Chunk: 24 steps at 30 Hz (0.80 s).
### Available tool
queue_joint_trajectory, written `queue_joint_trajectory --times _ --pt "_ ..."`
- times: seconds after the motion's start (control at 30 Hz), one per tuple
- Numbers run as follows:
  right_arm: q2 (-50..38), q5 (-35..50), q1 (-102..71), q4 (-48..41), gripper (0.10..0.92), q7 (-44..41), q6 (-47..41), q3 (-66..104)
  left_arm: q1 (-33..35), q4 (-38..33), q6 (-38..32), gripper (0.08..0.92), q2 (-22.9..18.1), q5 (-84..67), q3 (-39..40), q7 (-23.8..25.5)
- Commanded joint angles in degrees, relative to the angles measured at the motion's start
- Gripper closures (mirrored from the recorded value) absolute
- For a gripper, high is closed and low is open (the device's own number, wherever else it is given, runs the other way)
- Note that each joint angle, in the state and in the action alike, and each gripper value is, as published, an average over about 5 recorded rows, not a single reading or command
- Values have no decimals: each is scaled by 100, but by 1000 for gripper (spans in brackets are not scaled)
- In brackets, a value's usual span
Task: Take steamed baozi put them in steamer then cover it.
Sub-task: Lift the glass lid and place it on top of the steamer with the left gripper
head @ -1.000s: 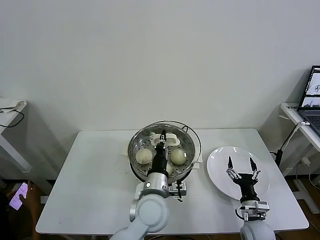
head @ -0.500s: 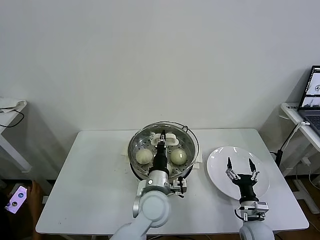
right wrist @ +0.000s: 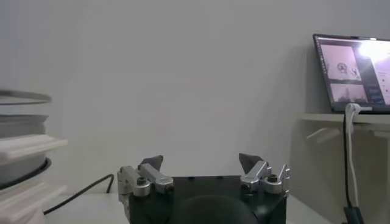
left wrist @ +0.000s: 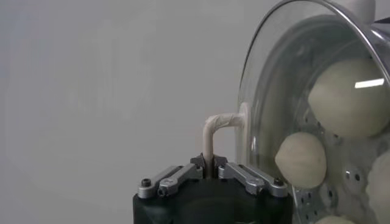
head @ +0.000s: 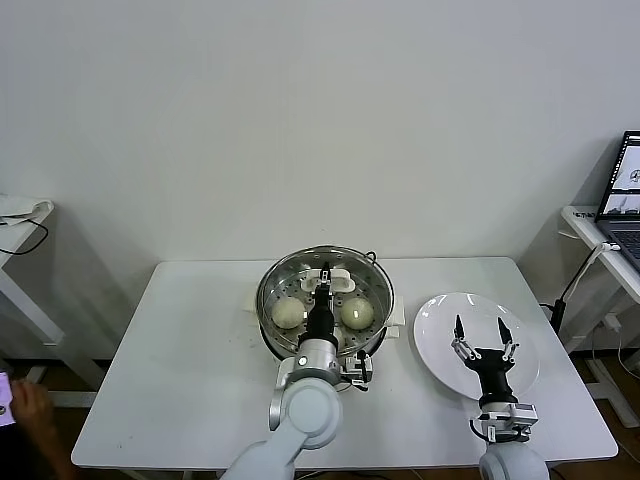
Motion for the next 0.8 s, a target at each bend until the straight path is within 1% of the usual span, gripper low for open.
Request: queue_joint_trajectory --times 0.03,0.8 --pt "6 11 5 5 203 -6 1 -3 5 69 -15 809 1 28 -35 -6" --pt "23 -19 11 16 203 -10 20 10 18 191 -67 809 -40 39 -109 -3"
